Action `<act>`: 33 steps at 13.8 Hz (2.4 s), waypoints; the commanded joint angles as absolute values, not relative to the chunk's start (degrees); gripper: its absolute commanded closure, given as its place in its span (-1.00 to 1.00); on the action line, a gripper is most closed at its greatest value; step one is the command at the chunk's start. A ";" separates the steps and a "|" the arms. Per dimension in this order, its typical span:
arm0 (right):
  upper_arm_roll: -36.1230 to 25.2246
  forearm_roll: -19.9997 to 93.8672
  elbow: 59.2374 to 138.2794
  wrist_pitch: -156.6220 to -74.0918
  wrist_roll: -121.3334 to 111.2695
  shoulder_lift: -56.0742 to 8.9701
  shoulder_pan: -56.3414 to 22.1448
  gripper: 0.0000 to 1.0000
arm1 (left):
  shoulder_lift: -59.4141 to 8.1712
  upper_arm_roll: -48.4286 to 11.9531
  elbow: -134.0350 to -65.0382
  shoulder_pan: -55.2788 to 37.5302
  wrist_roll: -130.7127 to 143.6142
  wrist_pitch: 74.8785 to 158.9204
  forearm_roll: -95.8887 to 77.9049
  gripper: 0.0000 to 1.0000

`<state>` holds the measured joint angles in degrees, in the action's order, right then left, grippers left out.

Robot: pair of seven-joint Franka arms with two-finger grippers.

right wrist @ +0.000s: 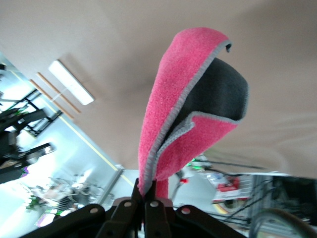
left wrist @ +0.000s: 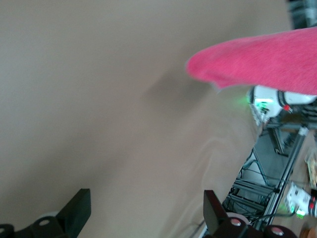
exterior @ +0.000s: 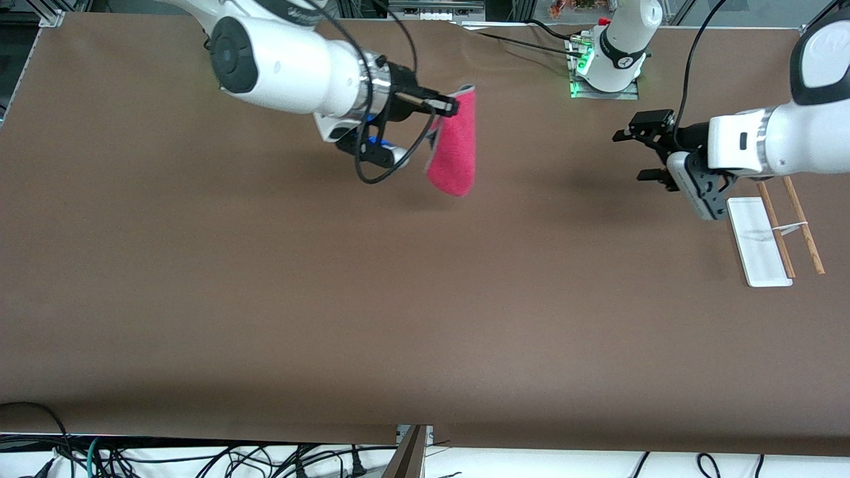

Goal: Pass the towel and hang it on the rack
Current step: 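Carry the towel toward the middle while the left gripper approaches, then grasp the hanging towel with the left gripper below the right gripper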

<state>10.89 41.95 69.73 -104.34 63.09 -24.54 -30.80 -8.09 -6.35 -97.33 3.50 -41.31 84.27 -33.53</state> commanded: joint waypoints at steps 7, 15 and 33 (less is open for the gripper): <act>12.83 42.72 67.85 -110.04 70.22 -26.37 -33.04 1.00 | -7.47 -9.48 -116.08 2.72 -89.97 100.17 -56.84 -1.00; 12.83 42.28 67.85 -111.36 71.63 -26.46 -33.66 1.00 | -6.42 -21.97 -125.05 2.81 -101.50 118.90 -72.85 -1.00; 12.57 41.57 67.85 -112.41 72.51 -26.98 -33.58 -1.00 | -6.24 -23.64 -127.53 3.60 -111.36 119.71 -80.68 1.00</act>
<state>12.62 41.94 69.58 -112.15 71.35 -26.10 -33.42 -7.93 -23.59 -126.25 3.04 -109.56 119.35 -79.69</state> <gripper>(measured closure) 0.617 0.974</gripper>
